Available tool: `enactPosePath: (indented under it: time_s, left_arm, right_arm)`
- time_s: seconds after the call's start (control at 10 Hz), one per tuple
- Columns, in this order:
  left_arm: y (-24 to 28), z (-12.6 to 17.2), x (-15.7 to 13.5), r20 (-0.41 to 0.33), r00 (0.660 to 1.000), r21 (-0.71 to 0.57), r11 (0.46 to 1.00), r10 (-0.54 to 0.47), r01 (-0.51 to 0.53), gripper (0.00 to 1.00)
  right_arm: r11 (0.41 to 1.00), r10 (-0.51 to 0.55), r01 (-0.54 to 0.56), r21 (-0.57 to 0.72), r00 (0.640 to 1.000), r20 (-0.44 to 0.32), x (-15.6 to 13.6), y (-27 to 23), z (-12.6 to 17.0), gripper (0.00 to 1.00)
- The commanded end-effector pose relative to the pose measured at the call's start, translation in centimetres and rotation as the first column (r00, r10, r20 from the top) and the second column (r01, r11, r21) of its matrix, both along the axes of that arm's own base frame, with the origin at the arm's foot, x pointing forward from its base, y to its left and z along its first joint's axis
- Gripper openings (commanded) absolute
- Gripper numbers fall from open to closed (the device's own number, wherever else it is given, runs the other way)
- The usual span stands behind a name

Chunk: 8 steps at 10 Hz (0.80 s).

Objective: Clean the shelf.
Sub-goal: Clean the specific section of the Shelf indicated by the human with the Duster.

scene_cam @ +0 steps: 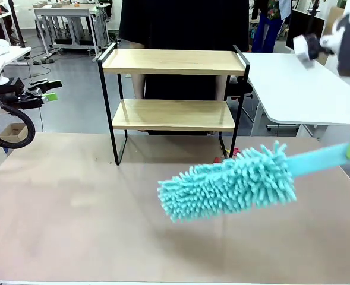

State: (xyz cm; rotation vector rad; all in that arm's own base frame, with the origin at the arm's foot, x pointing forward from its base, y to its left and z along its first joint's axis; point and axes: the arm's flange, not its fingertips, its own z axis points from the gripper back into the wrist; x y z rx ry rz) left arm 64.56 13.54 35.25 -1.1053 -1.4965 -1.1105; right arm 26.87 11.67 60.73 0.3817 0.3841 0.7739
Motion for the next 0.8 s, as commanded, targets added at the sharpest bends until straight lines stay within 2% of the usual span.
enactPosePath:
  time_s: [0.0, 0.2, 0.3, 0.7]
  left_arm:
    - [0.0, 0.2, -0.2, 0.008, 1.000, -0.002, 1.000, 0.003, -0.003, 1.00]
    - [0.0, 0.2, -0.2, 0.008, 1.000, -0.002, 1.000, 0.003, -0.003, 1.00]
    - [0.0, 0.2, -0.2, 0.008, 1.000, -0.002, 1.000, 0.003, -0.003, 1.00]
    - [0.0, 0.2, -0.2, 0.008, 1.000, -0.002, 1.000, 0.003, -0.003, 1.00]
  right_arm:
    - [0.999, 0.015, -0.016, 0.039, 0.999, 0.028, -1.8, -2.3, -2.1, 0.13]
    - [0.997, -0.029, 0.028, 0.067, 0.999, 0.020, -2.1, -3.3, -3.2, 0.13]
    - [1.000, -0.003, 0.004, 0.020, 1.000, -0.012, -1.7, -1.9, -2.4, 0.13]
    - [1.000, -0.003, 0.004, 0.020, 1.000, -0.012, -1.7, -1.9, -2.4, 0.13]
